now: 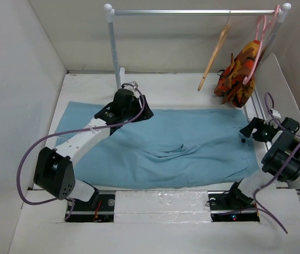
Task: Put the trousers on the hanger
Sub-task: Fold the trousers
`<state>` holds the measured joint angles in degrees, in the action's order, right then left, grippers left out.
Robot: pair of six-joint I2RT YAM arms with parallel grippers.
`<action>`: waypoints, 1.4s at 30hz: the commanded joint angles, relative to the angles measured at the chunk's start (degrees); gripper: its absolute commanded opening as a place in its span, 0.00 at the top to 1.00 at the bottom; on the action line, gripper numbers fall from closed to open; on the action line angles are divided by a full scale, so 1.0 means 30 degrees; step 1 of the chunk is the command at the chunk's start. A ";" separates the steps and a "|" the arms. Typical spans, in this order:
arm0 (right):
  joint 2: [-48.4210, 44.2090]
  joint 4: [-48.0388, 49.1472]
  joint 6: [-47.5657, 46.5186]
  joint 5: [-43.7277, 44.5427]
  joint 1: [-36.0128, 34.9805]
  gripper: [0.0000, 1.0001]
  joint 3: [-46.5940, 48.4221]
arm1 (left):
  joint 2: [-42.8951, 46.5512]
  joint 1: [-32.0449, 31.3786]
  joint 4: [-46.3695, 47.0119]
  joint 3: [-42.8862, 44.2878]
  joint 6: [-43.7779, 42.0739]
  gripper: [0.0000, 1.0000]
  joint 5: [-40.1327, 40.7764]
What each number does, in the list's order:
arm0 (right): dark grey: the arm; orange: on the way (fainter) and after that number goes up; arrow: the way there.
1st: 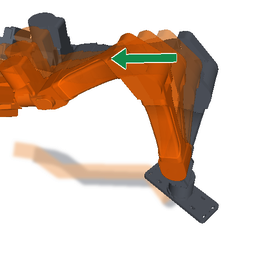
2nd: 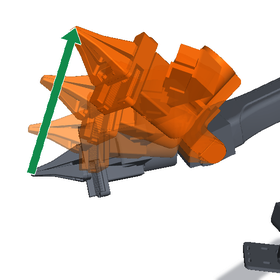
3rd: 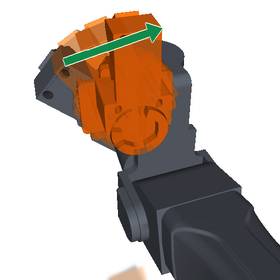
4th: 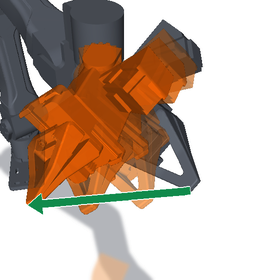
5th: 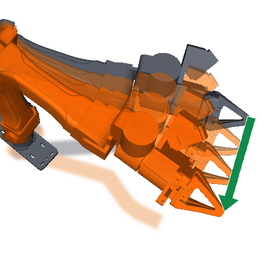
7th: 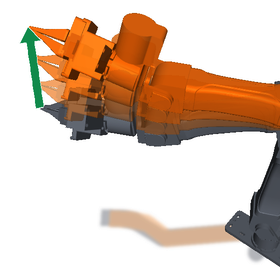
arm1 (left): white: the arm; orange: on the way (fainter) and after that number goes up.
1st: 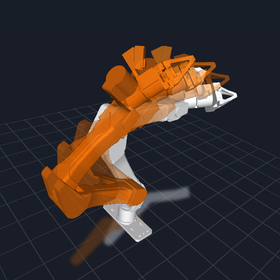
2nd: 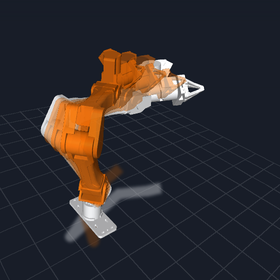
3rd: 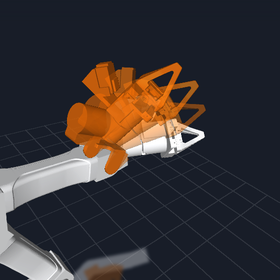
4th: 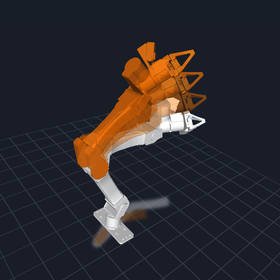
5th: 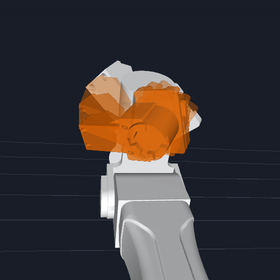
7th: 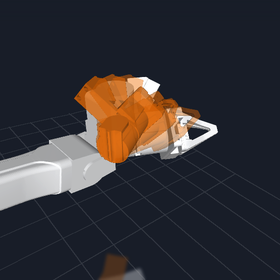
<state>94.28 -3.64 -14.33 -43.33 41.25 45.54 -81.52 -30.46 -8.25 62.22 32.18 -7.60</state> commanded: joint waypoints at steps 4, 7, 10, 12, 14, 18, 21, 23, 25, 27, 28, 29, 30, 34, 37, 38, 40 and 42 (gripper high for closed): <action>0.1442 0.2209 -0.0293 -0.1931 0.0018 0.13 0.1636 | 0.0337 0.0016 0.0553 -0.0055 -0.0708 0.45 0.0246; 0.1971 0.2208 -0.0148 -0.1582 -0.0158 0.13 0.1580 | 0.0014 0.0016 0.0582 -0.0084 -0.0855 0.45 0.0276; 0.3078 0.2941 0.0351 -0.2457 -0.0711 0.14 0.1519 | -0.0103 0.0016 0.0729 -0.0172 -0.0884 0.45 0.0334; 0.3581 0.3058 0.0440 -0.3075 -0.0890 0.15 0.1754 | -0.0104 0.0016 0.0875 -0.0056 -0.0914 0.45 0.0363; 0.3584 0.3873 0.0906 -0.3192 -0.1415 0.16 0.1434 | -0.0162 0.0016 0.0730 0.0091 -0.1147 0.45 0.0422; 0.3641 0.5896 0.2341 -0.3954 -0.1593 0.29 0.0819 | -0.0133 0.0016 0.0494 0.0297 -0.1499 0.45 0.0890; 0.3584 0.7274 0.3425 -0.4014 -0.1593 0.56 0.0321 | 0.0014 0.0016 0.0552 0.0181 -0.1441 0.45 0.0862; 0.2944 0.8760 0.4362 -0.4042 -0.1593 0.84 -0.0060 | 0.0014 0.0016 0.0641 0.0092 -0.1470 0.45 0.0862; 0.1977 0.9792 0.5558 -0.3927 -0.1361 0.94 -0.0761 | -0.0132 0.0016 0.0554 0.0062 -0.1558 0.45 0.1007; 0.0458 1.0732 0.5946 -0.3575 -0.1127 0.99 -0.0941 | -0.0396 0.0016 0.0407 0.0091 -0.1587 0.45 0.1213; 0.0129 1.0560 0.6209 -0.3226 -0.0922 1.00 -0.0709 | -0.0571 0.0016 0.0407 0.0033 -0.1616 0.44 0.1271; -0.0193 1.0385 0.6269 -0.3019 -0.0920 1.00 -0.0475 | -0.0717 0.0016 0.0320 0.0033 -0.1617 0.44 0.1272; -0.0544 1.0209 0.6328 -0.2785 -0.0920 1.00 -0.0183 | -0.0835 0.0016 0.0232 0.0033 -0.1559 0.44 0.1301; -0.0112 0.8832 0.6270 -0.1496 -0.0920 1.00 0.2100 | -0.1304 0.0016 0.0172 -0.0288 -0.1179 0.42 0.1184; 0.0737 0.8187 0.6386 -0.0237 -0.0920 1.00 0.3567 | -0.1685 0.0219 -0.0061 -0.0494 -0.0683 0.42 0.1213; 0.0915 0.8070 0.6445 0.0665 -0.0920 1.00 0.3802 | -0.1715 0.0482 -0.0381 -0.0581 -0.0534 0.42 0.1358; 0.1267 0.8185 0.6766 0.1520 -0.0920 1.00 0.4272 | -0.1395 0.0659 -0.0617 -0.0962 -0.0271 0.42 0.2264; 0.1708 0.8302 0.7147 0.2399 -0.0920 0.86 0.4507 | -0.0750 0.0895 -0.0997 -0.1196 -0.0153 0.41 0.3755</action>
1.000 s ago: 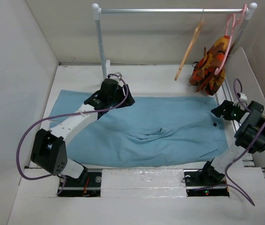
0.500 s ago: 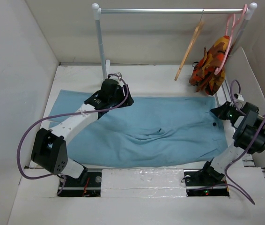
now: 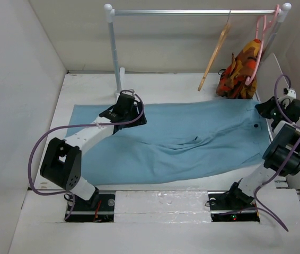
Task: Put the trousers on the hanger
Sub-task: Fold the trousers
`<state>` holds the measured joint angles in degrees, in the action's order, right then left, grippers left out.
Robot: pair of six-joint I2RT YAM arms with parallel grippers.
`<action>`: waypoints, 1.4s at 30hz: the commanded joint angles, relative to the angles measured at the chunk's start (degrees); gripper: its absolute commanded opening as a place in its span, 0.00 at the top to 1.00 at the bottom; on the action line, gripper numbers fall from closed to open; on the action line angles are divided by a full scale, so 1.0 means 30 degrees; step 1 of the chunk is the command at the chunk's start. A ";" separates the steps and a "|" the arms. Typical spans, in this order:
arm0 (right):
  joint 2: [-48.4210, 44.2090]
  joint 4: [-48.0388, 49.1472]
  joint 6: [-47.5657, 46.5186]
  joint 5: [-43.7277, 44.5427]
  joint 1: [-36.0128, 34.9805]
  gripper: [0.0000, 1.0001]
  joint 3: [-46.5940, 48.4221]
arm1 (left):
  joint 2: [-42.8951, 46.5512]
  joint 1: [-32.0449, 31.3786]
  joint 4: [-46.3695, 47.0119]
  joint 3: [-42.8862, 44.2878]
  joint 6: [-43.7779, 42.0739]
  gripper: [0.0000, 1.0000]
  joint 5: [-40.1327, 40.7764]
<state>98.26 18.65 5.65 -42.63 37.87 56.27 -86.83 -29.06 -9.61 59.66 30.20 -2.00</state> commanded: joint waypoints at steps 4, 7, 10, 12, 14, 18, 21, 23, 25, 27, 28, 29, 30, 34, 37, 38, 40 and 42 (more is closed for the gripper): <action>-0.0435 -0.0879 -0.0206 0.2813 -0.0667 0.29 0.1076 | 0.2483 0.1568 -0.2419 -0.0987 0.1358 0.31 0.4559; -0.3124 -0.3313 -0.1294 0.3487 -0.1604 0.25 -0.0552 | 0.4065 0.3178 -0.2947 -0.2217 0.2617 0.31 0.4740; -0.7370 -0.3668 -0.1589 0.4044 -0.2539 0.30 -0.2987 | 0.5677 0.4964 -0.3620 -0.3535 0.3761 0.33 0.4418; -0.9539 -0.4691 -0.1649 0.4366 -0.3214 0.38 -0.5098 | 0.7024 0.6337 -0.3974 -0.4441 0.4229 0.36 0.3922; -1.2908 -0.6004 -0.2848 0.4222 -0.4531 0.68 -0.7084 | 0.8164 0.7454 -0.4732 -0.4855 0.4524 0.41 0.3482; -1.7511 -0.7622 -0.3377 0.3108 -0.9474 1.00 -0.9696 | 0.9166 1.0325 -0.7077 -0.4478 0.5023 0.53 0.3273; -1.8894 -0.8325 -0.3377 0.3922 -1.5682 1.00 -1.0551 | 0.9313 1.2698 -0.8427 -0.4271 0.4935 0.57 0.2926; -1.9012 -0.9027 -0.3145 0.6138 -1.8643 0.97 -1.0729 | 0.9255 1.3956 -0.8429 -0.4913 0.5050 0.58 0.2747; -1.8954 -0.8650 -0.2472 0.7560 -2.2484 0.95 -1.1051 | 0.8874 1.4725 -0.7875 -0.5850 0.5052 0.66 0.2132; -1.8489 -0.8153 -0.2265 0.8816 -2.5000 0.94 -1.0848 | 0.8028 1.4960 -0.7435 -0.6290 0.5373 0.74 0.1927; -1.8282 -0.8065 -0.2206 0.9081 -2.5595 0.93 -1.0499 | 0.7589 1.4960 -0.6969 -0.6379 0.5606 0.93 0.1868; -1.8019 -0.7919 -0.2235 0.9432 -2.6007 0.92 -1.0263 | 0.6744 1.4960 -0.6645 -0.6496 0.5870 1.00 0.1317; -1.7465 -0.7947 -0.2264 0.9377 -2.6301 0.92 -1.0000 | 0.6300 1.5192 -0.6207 -0.6817 0.6278 1.00 0.0905; -1.6377 -0.8503 -0.2995 0.8850 -2.6685 0.90 -0.8386 | 0.4186 1.5194 -0.4125 -0.7405 0.7774 1.00 -0.0094; -1.6258 -0.9496 -0.3638 0.8878 -2.6685 0.89 -0.7100 | 0.2115 1.5194 -0.3538 -0.7114 0.7982 1.00 0.0461; -1.6287 -0.9587 -0.3786 0.9082 -2.6511 0.88 -0.6865 | 0.1642 1.5194 -0.3507 -0.6881 0.7924 1.00 0.1564; -1.6375 -0.9617 -0.3933 0.8996 -2.6101 0.88 -0.6337 | 0.0617 1.5194 -0.3391 -0.6032 0.7749 1.00 0.2187; -1.6347 -0.9762 -0.4051 0.8559 -2.5311 0.87 -0.5637 | -0.0848 1.5194 -0.3215 -0.5156 0.7514 1.00 0.2541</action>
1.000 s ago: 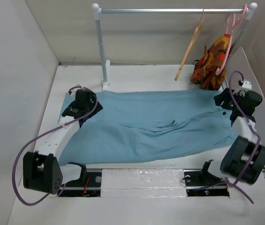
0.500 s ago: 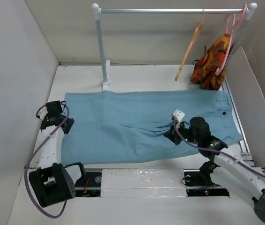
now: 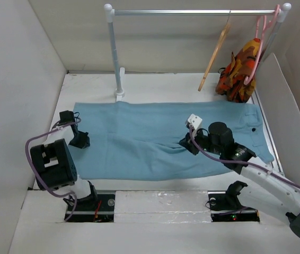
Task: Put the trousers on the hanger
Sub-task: Fold the trousers
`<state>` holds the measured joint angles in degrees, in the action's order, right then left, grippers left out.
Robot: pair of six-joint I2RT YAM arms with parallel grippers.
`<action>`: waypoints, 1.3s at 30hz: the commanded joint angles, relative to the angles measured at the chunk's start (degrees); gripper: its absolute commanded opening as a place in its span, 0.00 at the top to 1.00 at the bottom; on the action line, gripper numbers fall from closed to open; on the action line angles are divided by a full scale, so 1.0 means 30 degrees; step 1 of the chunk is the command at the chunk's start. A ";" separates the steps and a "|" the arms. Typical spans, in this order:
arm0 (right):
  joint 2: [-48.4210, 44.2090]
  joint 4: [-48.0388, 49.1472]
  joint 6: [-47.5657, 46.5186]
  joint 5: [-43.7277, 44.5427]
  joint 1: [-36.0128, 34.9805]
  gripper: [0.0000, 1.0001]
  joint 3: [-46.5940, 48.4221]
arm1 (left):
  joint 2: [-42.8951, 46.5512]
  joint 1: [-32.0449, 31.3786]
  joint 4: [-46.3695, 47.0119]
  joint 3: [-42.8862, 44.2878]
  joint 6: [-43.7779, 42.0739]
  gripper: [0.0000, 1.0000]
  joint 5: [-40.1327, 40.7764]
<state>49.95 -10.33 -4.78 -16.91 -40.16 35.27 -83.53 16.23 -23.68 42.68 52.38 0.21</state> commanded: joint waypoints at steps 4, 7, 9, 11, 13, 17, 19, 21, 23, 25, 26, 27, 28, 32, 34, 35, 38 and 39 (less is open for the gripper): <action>0.0339 -0.0598 -0.1451 -0.1335 0.2106 0.87 0.2624 | -0.4436 0.0098 0.1828 0.2646 -0.0174 1.00 0.1689; 0.1100 -0.0863 -0.2155 -0.2329 0.3043 0.86 0.3300 | -0.4882 -0.0076 0.1307 0.4258 -0.0525 1.00 0.1542; 0.1452 -0.0922 -0.2391 -0.3385 0.3307 0.84 0.3449 | -0.4329 -0.0717 0.0632 0.5019 -0.1050 1.00 0.2008; 0.1483 -0.1068 -0.2743 -0.3912 0.3309 0.81 0.3479 | -0.2254 -0.0927 -0.0220 0.4936 -0.1461 1.00 0.2741; 0.1135 -0.1332 -0.3064 -0.3945 0.2872 0.80 0.3363 | 0.0838 -0.0927 -0.0860 0.4059 -0.1872 0.86 0.2830; 0.0196 -0.1071 -0.3213 -0.4440 0.2403 0.78 0.2310 | 0.6211 0.0329 -0.2270 0.2361 -0.1934 0.55 0.3915; -0.0185 -0.0574 -0.2922 -0.4618 0.2196 0.78 0.1431 | 0.8346 0.1410 -0.2796 0.0781 -0.1758 0.46 0.3421; -0.0595 -0.0688 -0.3036 -0.5027 0.2020 0.78 0.0933 | 0.8478 0.2673 -0.3295 -0.0681 -0.0822 0.47 0.3008; -0.0946 -0.1242 -0.3475 -0.5320 0.2020 0.78 0.0842 | 0.8418 0.3956 -0.3063 -0.1507 -0.0034 0.49 0.1901; -0.1239 -0.2118 -0.4146 -0.5380 0.2020 0.78 0.0901 | 0.8621 0.4956 -0.2918 -0.2182 0.0496 0.49 0.1339; -0.1328 -0.2298 -0.4295 -0.5380 0.2020 0.78 0.0872 | 0.8710 0.6064 -0.2888 -0.2416 0.0905 0.50 0.0989; -0.1503 -0.2532 -0.4471 -0.5351 0.2194 0.77 0.0843 | 0.8711 0.6423 -0.2916 -0.2448 0.0996 0.49 0.1160; -0.1563 -0.3317 -0.4966 -0.5554 0.2631 0.77 0.0813 | 0.7986 0.6890 -0.3410 -0.2303 0.1258 0.49 0.1799; -0.1534 -0.3997 -0.5117 -0.6664 0.3336 0.77 0.0667 | 0.6810 0.8269 -0.3123 -0.2477 0.1494 0.47 0.2215; -0.1534 -0.4436 -0.5175 -0.7252 0.3921 0.77 0.0579 | 0.5992 0.9061 -0.3064 -0.2506 0.1554 0.46 0.2478; -0.1534 -0.4612 -0.5234 -0.7603 0.4127 0.78 0.0550 | 0.5755 0.9063 -0.2889 -0.2477 0.1409 0.45 0.2770; -0.1446 -0.5288 -0.5791 -0.7812 0.4569 0.78 0.0579 | 0.5108 0.9063 -0.1862 -0.2506 0.0675 0.38 0.3154; -0.1504 -0.5317 -0.5820 -0.7870 0.4569 0.79 0.0579 | 0.5021 0.9063 -0.1311 -0.2826 0.0385 0.36 0.3008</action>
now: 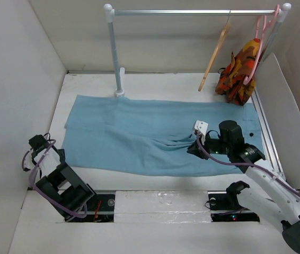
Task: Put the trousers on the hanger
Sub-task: Fold the trousers
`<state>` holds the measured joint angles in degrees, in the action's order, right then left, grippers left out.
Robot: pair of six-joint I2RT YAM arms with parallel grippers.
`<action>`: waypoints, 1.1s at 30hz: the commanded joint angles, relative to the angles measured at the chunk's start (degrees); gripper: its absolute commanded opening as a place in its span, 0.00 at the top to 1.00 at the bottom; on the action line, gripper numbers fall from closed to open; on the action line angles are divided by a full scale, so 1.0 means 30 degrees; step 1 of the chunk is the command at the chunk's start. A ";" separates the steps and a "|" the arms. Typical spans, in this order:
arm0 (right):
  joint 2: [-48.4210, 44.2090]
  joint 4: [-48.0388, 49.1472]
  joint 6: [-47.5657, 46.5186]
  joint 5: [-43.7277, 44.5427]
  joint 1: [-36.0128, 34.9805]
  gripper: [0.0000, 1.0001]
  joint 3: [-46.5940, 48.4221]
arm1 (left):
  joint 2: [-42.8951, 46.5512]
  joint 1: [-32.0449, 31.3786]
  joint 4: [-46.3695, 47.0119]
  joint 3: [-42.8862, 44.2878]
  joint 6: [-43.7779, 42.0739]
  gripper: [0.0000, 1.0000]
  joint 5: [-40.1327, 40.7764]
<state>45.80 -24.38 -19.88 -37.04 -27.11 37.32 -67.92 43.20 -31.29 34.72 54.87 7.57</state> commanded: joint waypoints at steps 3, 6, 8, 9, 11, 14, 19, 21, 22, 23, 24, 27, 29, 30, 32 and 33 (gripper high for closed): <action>0.0171 -0.0545 -0.0669 -0.1453 0.0219 0.79 -0.0165 | -0.0766 0.0073 0.3013 -0.0731 -0.1239 0.36 -0.0268; 0.0640 -0.0252 -0.0494 -0.1541 0.0219 0.80 -0.0194 | -0.1411 0.0073 0.4331 -0.1025 -0.1883 0.36 -0.0882; 0.0991 0.0157 -0.0318 -0.1367 0.0044 0.80 -0.0223 | -0.1967 0.0073 0.5123 -0.1084 -0.2553 0.38 -0.1377; 0.1109 0.0245 -0.0143 -0.1336 -0.0130 0.80 -0.0223 | -0.2172 0.0073 0.5504 -0.1259 -0.2645 0.44 -0.1556; 0.1343 0.0539 0.0005 -0.1104 -0.0132 0.80 -0.0165 | -0.2671 0.0073 0.5858 -0.1377 -0.2734 0.64 -0.1819; 0.1520 0.0656 0.0298 -0.0577 -0.0132 0.80 0.0156 | -0.2995 0.0073 0.5947 -0.1378 -0.2910 0.89 -0.1967; 0.1433 0.0541 0.0854 0.0332 -0.0132 0.80 0.0246 | -0.1363 -0.0335 0.4897 -0.1584 -0.2764 1.00 -0.3461; 0.1403 -0.0014 0.0913 0.1268 0.0100 0.78 0.0275 | -0.0013 -0.0746 0.4018 -0.0943 -0.2647 1.00 -0.3258; 0.1345 -0.0597 0.1000 0.1648 0.0102 0.76 0.0246 | 0.1618 -0.0748 0.3027 -0.0590 -0.2704 1.00 -0.3315; 0.1199 -0.0893 0.1001 0.2522 0.0305 0.70 0.0216 | 0.2591 -0.0748 0.2611 -0.0239 -0.2676 1.00 -0.3548; 0.1111 -0.1244 0.1030 0.2850 0.0597 0.67 0.0042 | 0.3471 -0.0748 0.2230 0.0548 -0.2646 1.00 -0.3753; 0.0672 -0.2008 0.1089 0.3469 0.1707 0.49 -0.0368 | 0.4620 -0.2384 -0.0494 0.2773 -0.2267 1.00 -0.3375; 0.0554 -0.2272 0.0914 0.2742 0.2501 0.43 -0.0721 | 0.5703 -0.2884 -0.1696 0.3803 -0.2235 1.00 -0.3083; 0.0611 -0.2476 0.0681 0.2475 0.3230 0.43 -0.0721 | 0.5997 -0.3611 -0.1990 0.4707 -0.2323 1.00 -0.2994; 0.0670 -0.3120 0.0620 0.2499 0.3237 0.44 -0.0343 | 0.6408 -0.4377 -0.3014 0.5939 -0.2470 1.00 -0.1947; 0.0902 -0.3210 0.0939 0.2647 0.3237 0.45 -0.0167 | 0.6497 -0.5077 -0.3308 0.7512 -0.2876 1.00 -0.1736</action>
<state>48.40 -31.62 -17.17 -29.34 -17.67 35.59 -49.95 30.98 -34.61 49.71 47.53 -0.84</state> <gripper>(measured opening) 0.558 0.025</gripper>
